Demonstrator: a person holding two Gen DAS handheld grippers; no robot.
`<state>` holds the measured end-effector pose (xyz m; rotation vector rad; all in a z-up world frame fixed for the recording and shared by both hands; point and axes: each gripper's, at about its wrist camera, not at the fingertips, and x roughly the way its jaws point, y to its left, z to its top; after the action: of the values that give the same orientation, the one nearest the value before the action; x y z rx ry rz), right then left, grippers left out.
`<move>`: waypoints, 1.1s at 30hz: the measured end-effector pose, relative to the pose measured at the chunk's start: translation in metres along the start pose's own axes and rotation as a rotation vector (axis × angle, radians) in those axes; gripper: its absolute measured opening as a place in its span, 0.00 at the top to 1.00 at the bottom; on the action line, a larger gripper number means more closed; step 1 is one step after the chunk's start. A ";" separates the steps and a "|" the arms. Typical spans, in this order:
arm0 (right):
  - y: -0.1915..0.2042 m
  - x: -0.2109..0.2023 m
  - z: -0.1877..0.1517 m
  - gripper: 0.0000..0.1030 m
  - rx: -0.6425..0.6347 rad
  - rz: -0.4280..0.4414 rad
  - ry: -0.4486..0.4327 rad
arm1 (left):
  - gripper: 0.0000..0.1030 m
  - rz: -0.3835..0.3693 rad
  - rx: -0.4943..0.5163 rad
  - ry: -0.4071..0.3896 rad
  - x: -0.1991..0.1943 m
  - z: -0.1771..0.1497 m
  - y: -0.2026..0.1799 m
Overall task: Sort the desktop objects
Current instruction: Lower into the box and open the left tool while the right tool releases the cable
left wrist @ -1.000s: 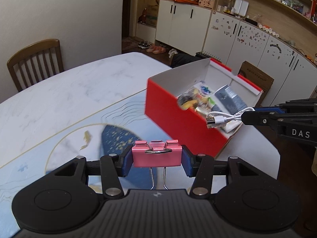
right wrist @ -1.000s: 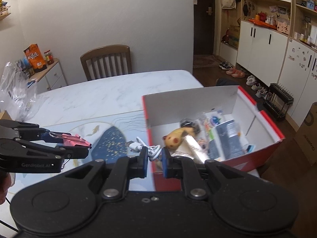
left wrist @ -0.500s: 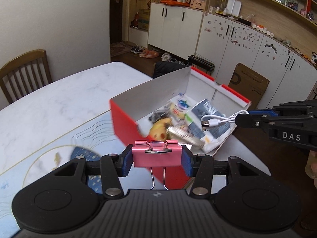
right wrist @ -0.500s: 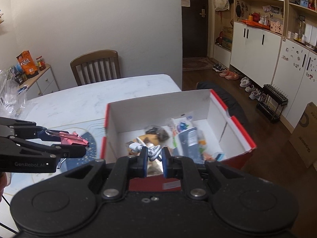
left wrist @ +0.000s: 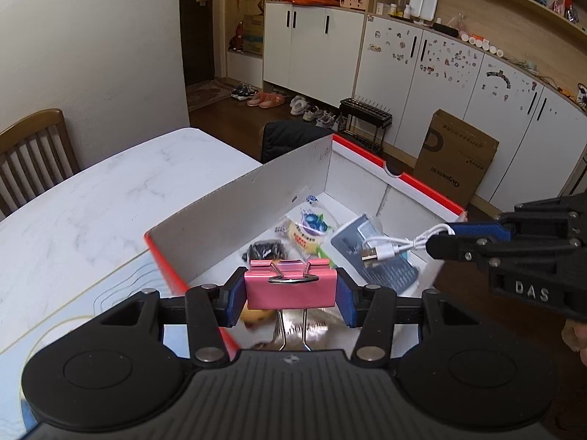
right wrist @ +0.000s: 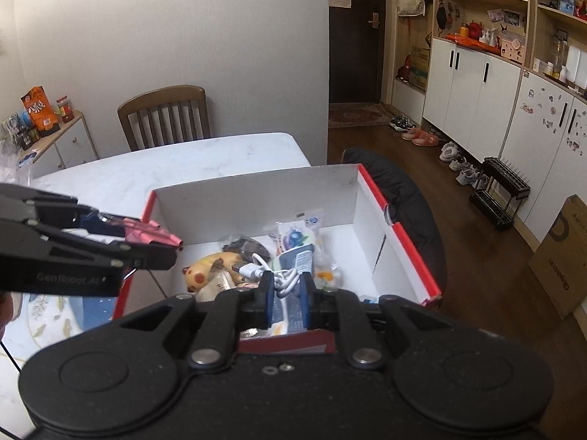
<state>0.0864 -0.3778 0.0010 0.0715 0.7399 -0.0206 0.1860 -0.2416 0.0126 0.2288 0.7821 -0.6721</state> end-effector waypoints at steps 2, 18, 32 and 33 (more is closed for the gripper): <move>-0.003 0.006 0.001 0.88 -0.007 0.001 0.007 | 0.53 0.000 -0.009 0.017 0.010 0.006 0.001; 0.007 0.053 -0.005 0.89 -0.120 0.032 0.096 | 0.53 0.020 0.021 0.114 0.075 0.018 0.002; 0.007 0.065 -0.011 0.89 -0.169 0.078 0.153 | 0.53 0.025 0.026 0.175 0.099 0.008 0.004; 0.007 0.065 -0.011 0.89 -0.170 0.079 0.153 | 0.53 0.024 0.026 0.181 0.100 0.007 0.004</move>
<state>0.1271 -0.3698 -0.0504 -0.0607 0.8888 0.1247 0.2442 -0.2889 -0.0541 0.3257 0.9427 -0.6450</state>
